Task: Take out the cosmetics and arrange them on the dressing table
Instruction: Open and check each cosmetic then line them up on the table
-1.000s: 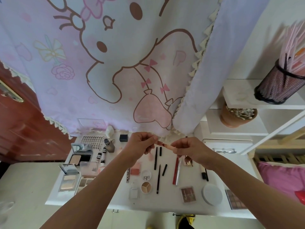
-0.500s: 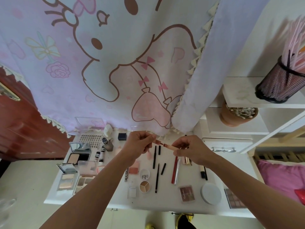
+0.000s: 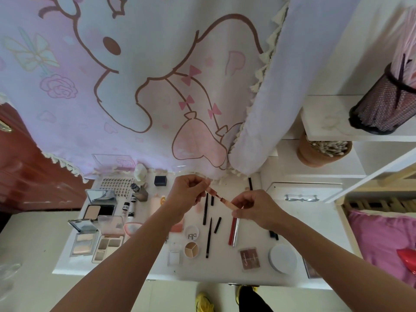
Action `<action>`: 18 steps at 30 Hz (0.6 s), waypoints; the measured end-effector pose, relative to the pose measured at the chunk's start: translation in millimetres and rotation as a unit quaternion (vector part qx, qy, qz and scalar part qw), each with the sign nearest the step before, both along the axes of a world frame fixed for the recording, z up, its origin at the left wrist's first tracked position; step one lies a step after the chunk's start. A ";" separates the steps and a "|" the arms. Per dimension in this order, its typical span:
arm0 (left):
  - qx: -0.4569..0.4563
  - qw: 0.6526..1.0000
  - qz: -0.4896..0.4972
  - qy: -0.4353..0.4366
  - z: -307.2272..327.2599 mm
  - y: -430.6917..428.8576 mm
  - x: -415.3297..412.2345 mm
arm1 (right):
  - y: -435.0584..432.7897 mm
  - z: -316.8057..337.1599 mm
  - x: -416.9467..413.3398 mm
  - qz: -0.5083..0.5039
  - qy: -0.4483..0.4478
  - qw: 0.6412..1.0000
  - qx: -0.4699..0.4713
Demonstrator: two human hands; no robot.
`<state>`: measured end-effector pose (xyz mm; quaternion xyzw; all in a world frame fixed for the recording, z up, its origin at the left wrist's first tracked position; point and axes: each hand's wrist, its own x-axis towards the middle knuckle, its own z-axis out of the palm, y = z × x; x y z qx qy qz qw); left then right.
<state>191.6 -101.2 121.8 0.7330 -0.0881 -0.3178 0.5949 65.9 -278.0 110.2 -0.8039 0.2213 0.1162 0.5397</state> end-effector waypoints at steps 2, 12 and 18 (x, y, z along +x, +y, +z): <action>0.015 1.000 0.002 0.000 -5.7 -3.9 -0.7 | -1.0 -8.4 -1.9 -0.001 0.016 1.000 0.003; 0.119 0.992 0.041 0.023 -56.0 -18.0 8.1 | -16.6 -77.9 -2.3 -0.029 0.092 0.993 -0.064; 0.217 0.976 0.023 0.012 -93.9 -16.6 -0.9 | -7.4 -113.6 23.9 -0.047 0.158 0.981 -0.101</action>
